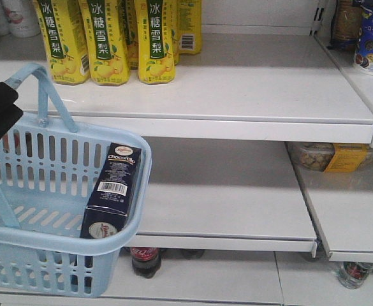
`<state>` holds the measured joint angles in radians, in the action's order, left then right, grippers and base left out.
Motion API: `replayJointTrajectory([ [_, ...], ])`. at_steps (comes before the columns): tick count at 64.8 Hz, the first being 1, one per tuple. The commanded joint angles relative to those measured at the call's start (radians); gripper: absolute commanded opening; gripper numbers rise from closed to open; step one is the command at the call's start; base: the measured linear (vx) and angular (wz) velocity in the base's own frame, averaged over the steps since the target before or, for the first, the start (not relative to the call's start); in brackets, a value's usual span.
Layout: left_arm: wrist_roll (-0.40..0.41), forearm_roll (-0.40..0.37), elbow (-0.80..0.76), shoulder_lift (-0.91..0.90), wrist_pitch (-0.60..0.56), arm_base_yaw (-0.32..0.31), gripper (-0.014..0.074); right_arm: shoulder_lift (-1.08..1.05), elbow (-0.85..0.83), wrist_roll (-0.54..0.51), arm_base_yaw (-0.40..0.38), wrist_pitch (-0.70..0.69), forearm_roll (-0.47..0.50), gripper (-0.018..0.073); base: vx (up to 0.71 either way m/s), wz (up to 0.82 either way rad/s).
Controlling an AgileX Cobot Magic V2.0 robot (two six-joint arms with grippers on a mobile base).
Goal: Left arm holds basket, right arm returns cookies
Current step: 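Hold the basket and approach the shelf with the right gripper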
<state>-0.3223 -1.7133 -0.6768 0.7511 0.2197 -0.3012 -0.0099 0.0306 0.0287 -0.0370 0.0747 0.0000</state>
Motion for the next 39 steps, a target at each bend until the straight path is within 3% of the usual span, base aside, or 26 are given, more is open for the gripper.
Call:
replayJointTrajectory([
  [1,-0.004,-0.055,-0.033,-0.009,0.020,-0.008,-0.0006,-0.012,0.000,-0.009,0.002,-0.075,0.000,-0.0008,0.05,-0.05],
  [39,-0.004,-0.055,-0.033,-0.009,0.020,-0.008,-0.0006,-0.012,0.000,-0.009,0.002,-0.075,0.000,-0.0008,0.04,-0.03],
])
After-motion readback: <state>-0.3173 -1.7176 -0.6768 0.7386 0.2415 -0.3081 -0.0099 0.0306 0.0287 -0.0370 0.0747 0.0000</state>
